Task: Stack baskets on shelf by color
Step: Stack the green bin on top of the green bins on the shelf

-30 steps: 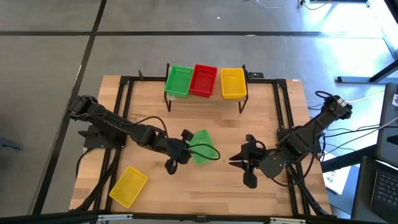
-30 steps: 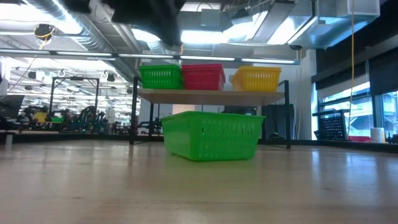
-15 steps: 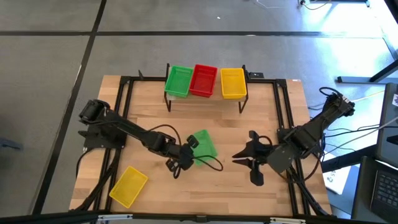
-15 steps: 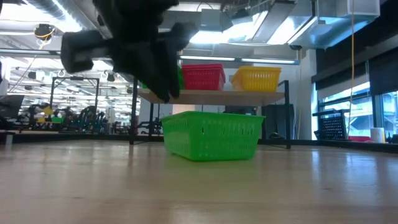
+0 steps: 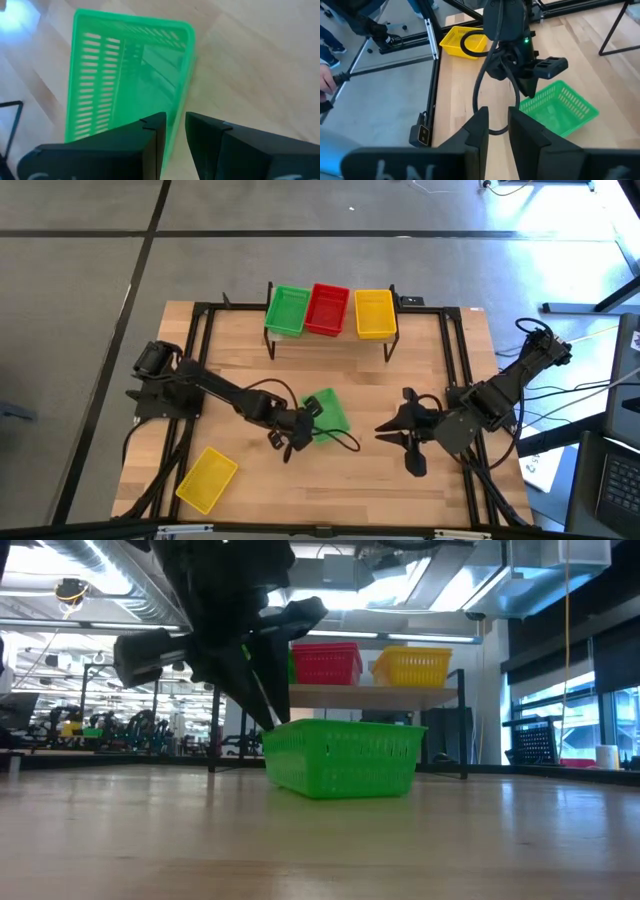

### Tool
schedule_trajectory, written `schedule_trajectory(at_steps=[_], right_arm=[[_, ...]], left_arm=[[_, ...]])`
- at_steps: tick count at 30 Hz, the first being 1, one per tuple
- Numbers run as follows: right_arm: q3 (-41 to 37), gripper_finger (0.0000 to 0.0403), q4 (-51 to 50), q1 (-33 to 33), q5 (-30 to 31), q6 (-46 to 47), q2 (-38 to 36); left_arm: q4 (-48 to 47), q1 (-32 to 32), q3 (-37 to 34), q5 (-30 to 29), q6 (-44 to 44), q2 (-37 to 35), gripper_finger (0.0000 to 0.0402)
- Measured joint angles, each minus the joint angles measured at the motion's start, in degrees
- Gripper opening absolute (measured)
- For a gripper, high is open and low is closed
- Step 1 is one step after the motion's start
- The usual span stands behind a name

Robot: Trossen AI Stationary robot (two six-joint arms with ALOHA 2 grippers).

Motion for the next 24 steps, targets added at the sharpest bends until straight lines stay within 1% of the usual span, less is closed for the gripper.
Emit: schedule_trajectory(at_steps=[4, 7, 14, 20, 24], right_arm=[[0.0, 0.0069, 0.0, 0.0, 0.1, 1.6, 0.0], [0.0, 0.0069, 0.0, 0.0, 0.1, 2.7, 0.0], [0.0, 0.0069, 0.0, 0.0, 0.1, 2.8, 0.0], [0.0, 0.0069, 0.0, 0.0, 0.1, 2.8, 0.0], [0.0, 0.0069, 0.0, -0.1, 0.1, 2.8, 0.0]], left_arm=[[0.0, 1.1, 0.0, 0.0, 4.4, 0.0, 0.0065], [0.0, 1.9, 0.0, 0.6, 6.0, 0.0, 0.0065], [-0.6, 4.5, 0.0, 7.2, 3.3, 0.5, 0.0065], [-0.5, 5.6, 0.0, 8.2, 5.9, 0.5, 0.0065], [-1.1, 6.2, -0.1, 8.8, 6.0, 2.5, 0.0065]])
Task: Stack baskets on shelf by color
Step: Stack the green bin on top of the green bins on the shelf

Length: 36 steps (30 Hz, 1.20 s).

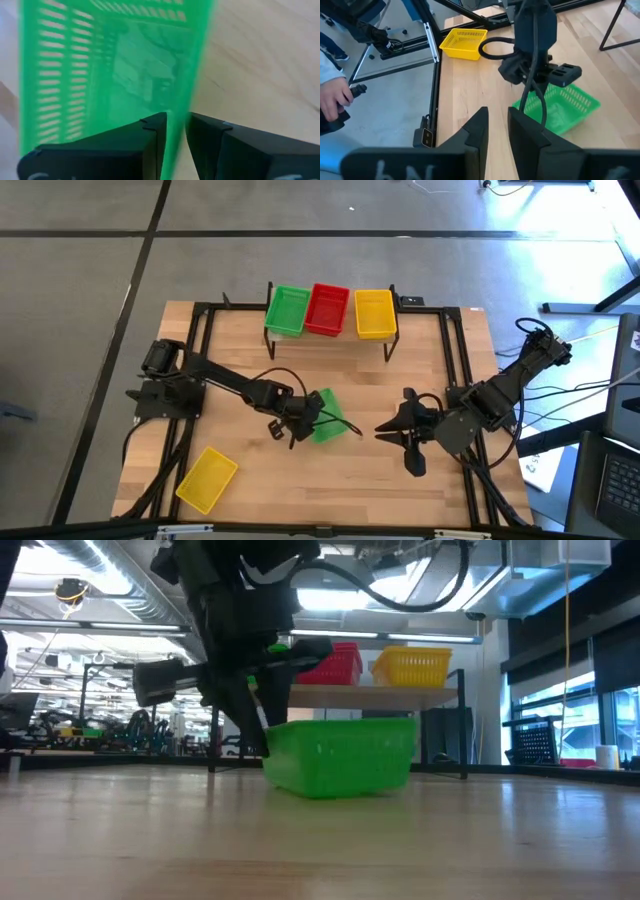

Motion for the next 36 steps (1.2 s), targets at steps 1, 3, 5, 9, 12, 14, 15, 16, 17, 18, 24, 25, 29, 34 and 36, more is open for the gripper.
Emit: schedule_trajectory(at_steps=[1, 3, 5, 9, 12, 14, 15, 16, 17, 18, 24, 25, 29, 34, 36], right_arm=[[0.0, 0.0069, 0.1, 0.0, 0.0, 0.0, 0.0], [0.0, 0.0069, 0.1, 0.0, 0.0, 0.0, 0.0], [0.0, 0.0069, 0.1, 0.0, 0.0, 0.0, 0.0], [0.0, 0.0069, 0.0, 0.0, 0.0, 0.3, 0.0], [0.0, 0.0069, -0.1, 0.0, 0.0, 1.5, 0.0], [0.0, 0.0069, 0.1, 0.0, 0.0, 1.7, 0.0], [0.0, 0.0069, 0.2, 0.0, 0.0, 1.7, 0.0], [0.0, 0.0069, 0.3, 0.0, 0.1, 1.6, 0.0], [0.0, 0.0069, 0.3, 0.0, 0.2, 1.6, 0.0], [0.0, 0.0069, 0.3, 0.0, 0.2, 1.6, 0.0], [0.0, 0.0069, 0.3, 0.0, 0.1, 1.6, 0.0], [0.0, 0.0069, 0.3, 0.0, 0.1, 1.6, 0.0], [0.0, 0.0069, 0.4, 0.0, 0.1, 1.5, 0.0], [0.0, 0.0069, 0.4, 0.0, -0.1, 1.5, 0.0], [0.0, 0.0069, 0.4, 0.0, -0.1, 1.4, 0.0]], left_arm=[[0.8, 0.0, 0.0, 0.1, -0.1, 0.4, 0.0065], [1.1, -0.1, 0.1, 1.1, -0.7, 0.8, 0.0065], [1.3, -0.4, 0.1, 2.5, -1.4, 1.0, 0.0065], [1.1, -0.9, 0.1, 3.8, -1.5, 1.6, 0.0060], [1.4, -1.3, 0.2, 6.6, -1.5, 2.3, 0.0042], [0.3, -2.0, 0.1, 6.7, -1.8, 2.5, 0.0024], [0.4, -2.3, 0.1, 6.5, -2.9, 2.4, 0.0014], [0.3, -2.6, 0.2, 6.3, -4.8, 2.3, 0.0007], [0.2, -2.9, 0.2, 6.2, -7.7, 2.4, 0.0004], [0.0, -3.3, 0.2, 6.1, -10.7, 2.5, 0.0004], [-8.6, -5.6, 4.7, 6.8, -23.8, 2.5, 0.0000], [-10.7, -5.9, 6.1, 6.9, -26.0, 2.5, 0.0000], [-21.8, -6.9, 12.9, 7.3, -33.1, 1.9, 0.0000], [-31.8, -7.3, 20.9, 12.4, -40.6, 1.8, 0.0000], [-33.4, -7.4, 23.9, 14.5, -44.5, 1.8, 0.0000]])
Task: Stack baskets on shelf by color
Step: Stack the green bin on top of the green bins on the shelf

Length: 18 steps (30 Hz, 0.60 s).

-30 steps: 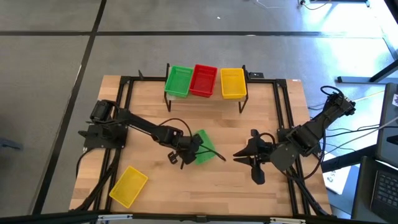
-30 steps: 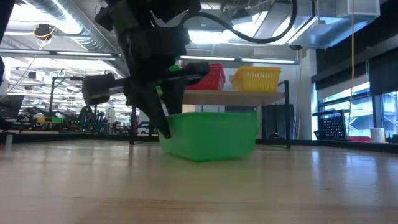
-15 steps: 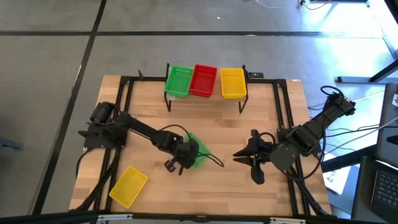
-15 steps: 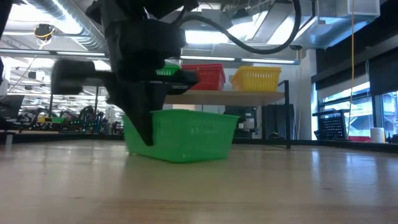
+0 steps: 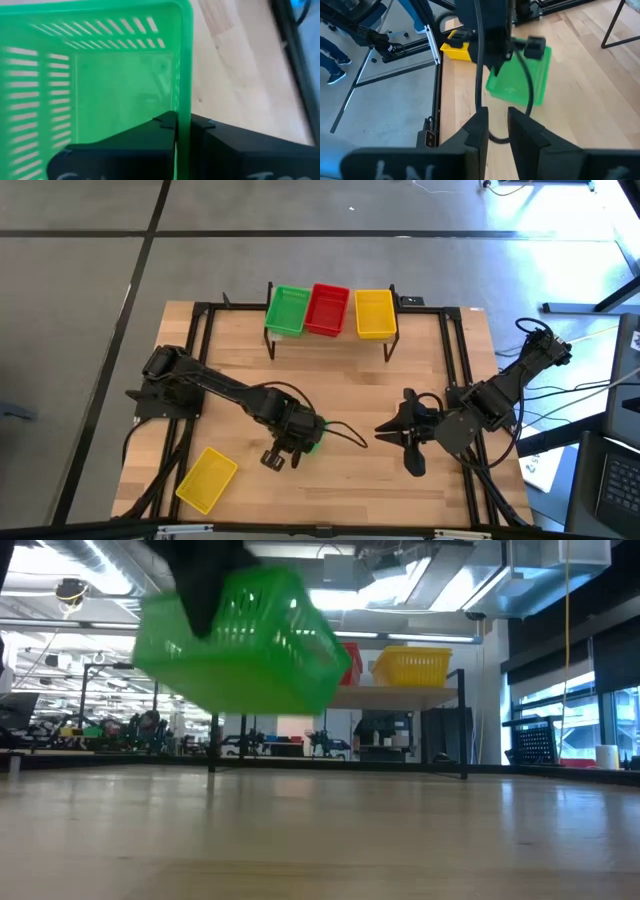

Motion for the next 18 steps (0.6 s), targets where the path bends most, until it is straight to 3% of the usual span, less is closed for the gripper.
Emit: schedule_trajectory(at_steps=[6, 12, 18], right_arm=[[0.0, 0.0069, -0.1, 0.0, -0.5, -2.3, 0.0], [0.0, 0.0069, -0.1, 0.1, -0.5, -10.1, 0.0], [0.0, 0.0069, -0.1, 0.1, 1.9, -13.6, 0.0]], left_arm=[[-8.1, 0.0, 10.7, -1.9, -13.9, 0.0, 0.0000], [-22.0, -0.2, 24.2, -12.7, -24.8, 0.0, 0.0000], [-32.3, 2.1, 35.4, -19.6, -41.0, 0.0, 0.0000]])
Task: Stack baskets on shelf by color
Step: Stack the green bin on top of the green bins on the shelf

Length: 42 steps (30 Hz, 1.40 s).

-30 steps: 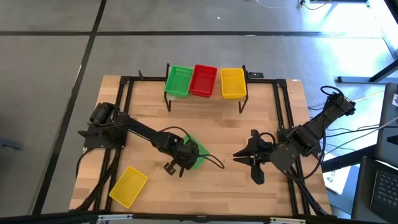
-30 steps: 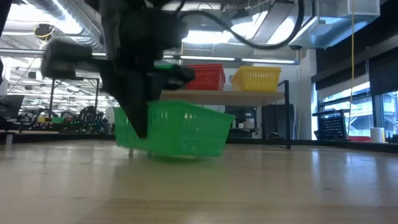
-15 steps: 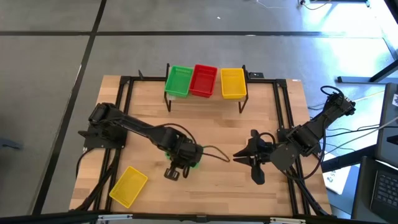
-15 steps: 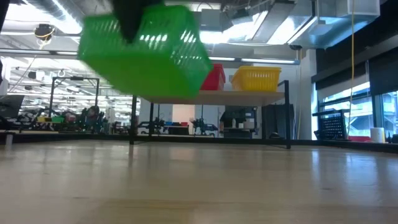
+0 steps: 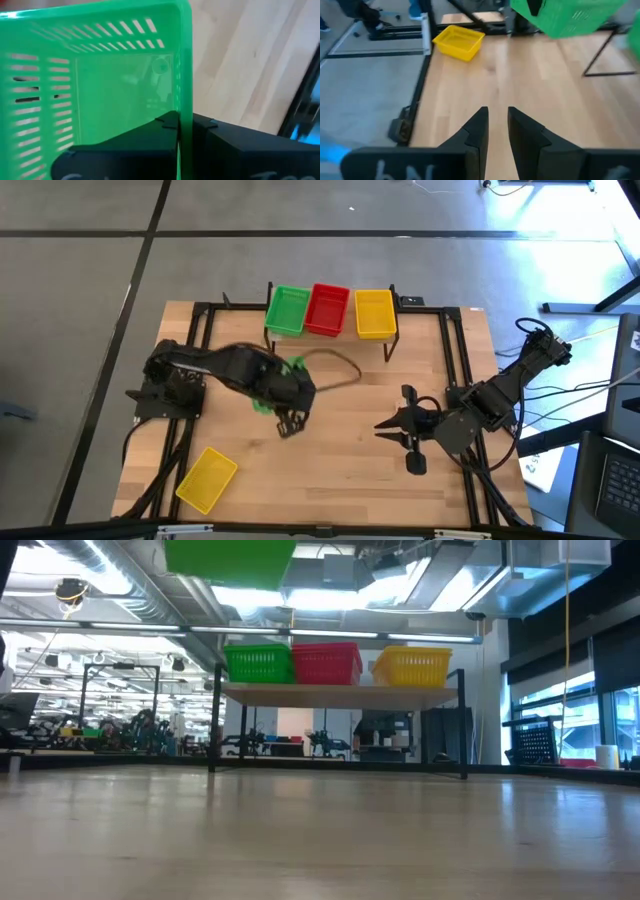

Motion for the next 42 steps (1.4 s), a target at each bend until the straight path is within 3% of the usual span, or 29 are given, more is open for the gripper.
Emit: schedule_trajectory(at_steps=[6, 13, 16, 23, 30, 42], right_arm=[[0.0, 0.0069, 0.0, 0.0, 7.2, -3.4, 0.0], [0.0, 0.0069, 0.0, 0.0, 10.9, -4.6, 0.0], [0.0, 0.0069, 0.0, 0.0, 10.9, -4.5, 0.0], [0.0, 0.0069, 0.0, 0.0, 11.4, -1.2, 0.0], [0.0, 0.0069, 0.1, 0.0, 11.7, -1.1, 0.0], [0.0, 0.0069, 0.1, 0.0, 13.4, -1.1, 0.0]], left_arm=[[-3.3, 5.2, 8.6, -4.5, -7.7, 0.0, 0.0000], [-3.3, 19.7, 12.1, -7.7, -7.5, 0.0, 0.0000], [-1.9, 26.8, 11.3, -5.8, -6.1, 0.0, 0.0000], [10.0, 40.6, 11.0, 6.0, -3.1, 0.3, 0.0000], [10.0, 44.9, 11.0, 10.2, -5.4, 2.5, 0.0000], [7.7, 44.5, 11.0, 7.5, -4.9, 8.2, 0.0000]])
